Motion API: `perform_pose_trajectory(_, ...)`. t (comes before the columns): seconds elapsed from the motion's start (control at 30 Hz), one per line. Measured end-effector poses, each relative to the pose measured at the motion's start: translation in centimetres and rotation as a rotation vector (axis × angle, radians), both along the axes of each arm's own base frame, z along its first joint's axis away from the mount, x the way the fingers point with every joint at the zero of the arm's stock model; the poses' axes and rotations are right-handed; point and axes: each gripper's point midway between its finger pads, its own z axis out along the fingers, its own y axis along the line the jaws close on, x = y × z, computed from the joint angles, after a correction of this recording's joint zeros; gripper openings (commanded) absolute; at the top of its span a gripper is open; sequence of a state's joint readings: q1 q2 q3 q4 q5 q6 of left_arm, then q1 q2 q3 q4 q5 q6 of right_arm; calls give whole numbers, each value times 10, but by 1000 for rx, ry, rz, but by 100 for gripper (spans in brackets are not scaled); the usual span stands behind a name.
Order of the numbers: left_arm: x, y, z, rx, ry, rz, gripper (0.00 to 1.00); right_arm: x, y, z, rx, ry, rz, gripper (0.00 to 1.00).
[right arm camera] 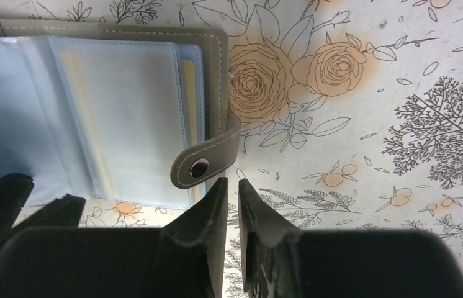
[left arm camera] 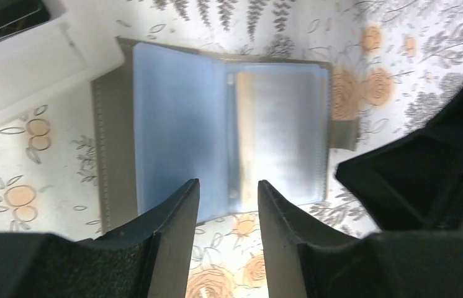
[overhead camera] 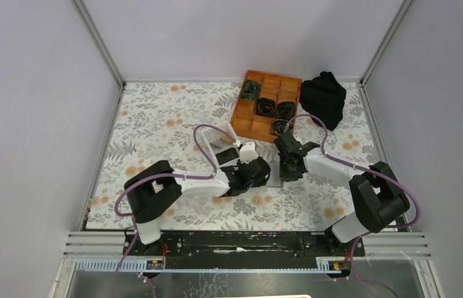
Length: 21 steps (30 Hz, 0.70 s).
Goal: Put the credit cards into the card holder
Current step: Turn over the card slot in the card holder.
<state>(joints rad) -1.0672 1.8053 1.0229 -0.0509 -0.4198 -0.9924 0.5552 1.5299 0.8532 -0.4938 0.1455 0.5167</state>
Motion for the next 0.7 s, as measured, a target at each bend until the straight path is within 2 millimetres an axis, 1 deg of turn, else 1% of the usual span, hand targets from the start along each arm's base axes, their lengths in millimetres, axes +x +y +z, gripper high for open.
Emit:
perform_pose_trajectory(0.17, -4, 19, -12, 57, 6, 25, 47, -2, -2, 3, -5, 2, -1, 19)
perform_pose_trajectory(0.33, -5, 27, -11, 67, 1, 41, 47, 2, 0, 10, -2, -3, -1, 19)
perform_pose_trajectory(0.53, -6, 31, -10, 65, 1, 53, 46, 17, 11, 29, 24, -47, 5, 19)
perform_pose_trajectory(0.7, -7, 32, -12, 68, 3, 54, 46, 31, 26, 51, 56, -96, 22, 19)
